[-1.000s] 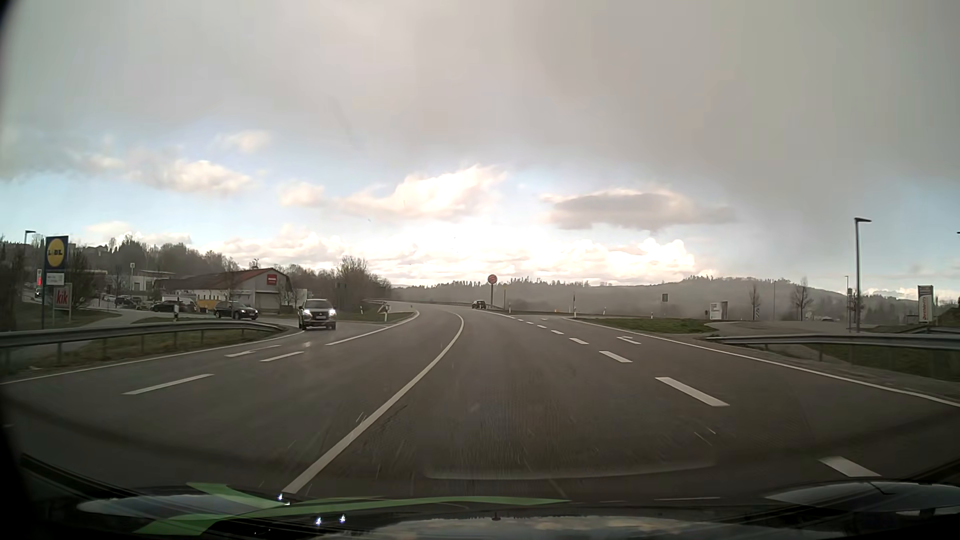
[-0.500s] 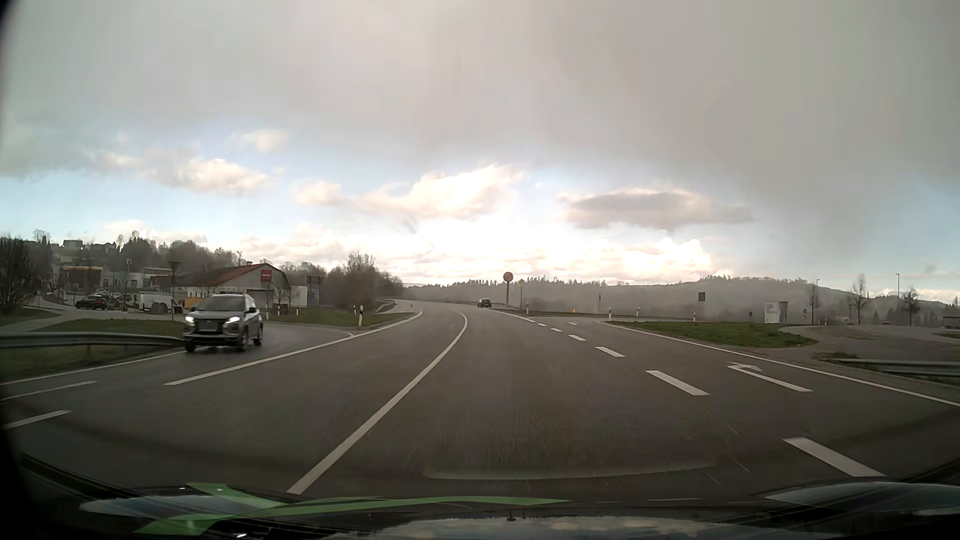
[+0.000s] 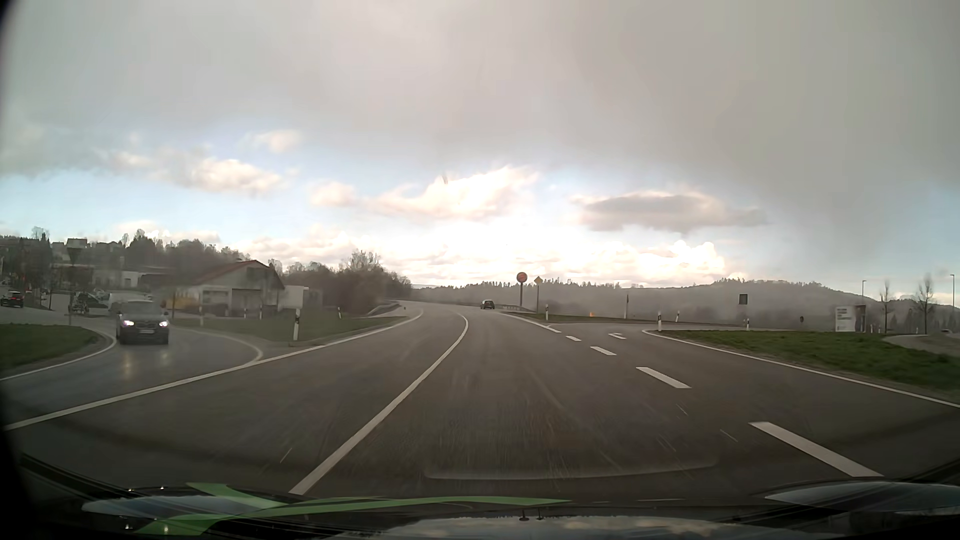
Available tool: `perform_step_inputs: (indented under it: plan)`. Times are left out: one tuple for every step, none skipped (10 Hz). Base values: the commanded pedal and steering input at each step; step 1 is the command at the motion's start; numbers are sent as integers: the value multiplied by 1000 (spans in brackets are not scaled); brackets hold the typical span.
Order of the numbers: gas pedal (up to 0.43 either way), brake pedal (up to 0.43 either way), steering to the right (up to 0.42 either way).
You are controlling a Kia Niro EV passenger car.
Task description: Follow the waypoints while adhering to traffic rules and regulations
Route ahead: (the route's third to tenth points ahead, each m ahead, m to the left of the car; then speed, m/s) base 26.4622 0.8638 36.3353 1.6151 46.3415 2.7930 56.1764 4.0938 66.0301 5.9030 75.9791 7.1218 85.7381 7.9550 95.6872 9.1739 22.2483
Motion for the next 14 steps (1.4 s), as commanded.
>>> perform_step_inputs:
  plan:
    - [169,0,-14]
    - [169,0,-14]
    - [169,0,-14]
    - [169,0,-14]
    - [169,0,-14]
    - [169,0,-14]
    - [169,0,-14]
    - [157,0,-14]
    - [157,0,-14]
    - [157,0,-14]
    - [157,0,-14]
    - [157,0,-14]
    - [157,0,-14]
    - [157,0,-14]
